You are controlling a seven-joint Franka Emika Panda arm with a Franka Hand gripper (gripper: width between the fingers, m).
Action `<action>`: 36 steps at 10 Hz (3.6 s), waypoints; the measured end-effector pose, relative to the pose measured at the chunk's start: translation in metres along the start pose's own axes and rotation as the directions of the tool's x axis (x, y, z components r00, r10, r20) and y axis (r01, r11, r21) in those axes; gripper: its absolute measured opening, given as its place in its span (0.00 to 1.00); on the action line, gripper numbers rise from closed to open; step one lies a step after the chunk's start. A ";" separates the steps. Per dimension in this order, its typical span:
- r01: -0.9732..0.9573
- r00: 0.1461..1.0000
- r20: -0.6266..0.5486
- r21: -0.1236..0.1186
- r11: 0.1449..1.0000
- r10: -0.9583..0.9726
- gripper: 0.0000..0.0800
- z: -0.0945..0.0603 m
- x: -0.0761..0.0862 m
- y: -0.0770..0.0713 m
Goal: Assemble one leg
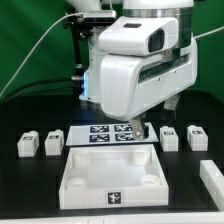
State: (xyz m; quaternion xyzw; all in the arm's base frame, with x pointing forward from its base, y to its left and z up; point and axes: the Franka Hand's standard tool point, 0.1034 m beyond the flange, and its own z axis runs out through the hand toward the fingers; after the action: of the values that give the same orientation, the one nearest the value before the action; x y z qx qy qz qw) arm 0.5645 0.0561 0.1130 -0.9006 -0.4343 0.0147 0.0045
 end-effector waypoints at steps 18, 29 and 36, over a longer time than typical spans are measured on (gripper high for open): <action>0.653 0.758 -0.036 0.031 0.757 -0.652 0.81 0.106 -0.128 -0.058; 0.650 0.759 -0.036 0.020 0.759 -0.650 0.07 0.105 -0.128 -0.056; 0.623 0.780 -0.067 -0.018 0.782 -0.622 0.08 0.103 -0.068 -0.055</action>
Offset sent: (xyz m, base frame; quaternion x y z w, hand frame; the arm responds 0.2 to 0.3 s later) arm 0.0000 0.0000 0.0000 0.0000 0.0000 -0.0899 0.9960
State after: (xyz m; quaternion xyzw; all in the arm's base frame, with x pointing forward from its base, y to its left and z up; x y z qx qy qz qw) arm 0.4761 0.0363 0.0132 -0.7068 -0.7067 -0.0176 0.0262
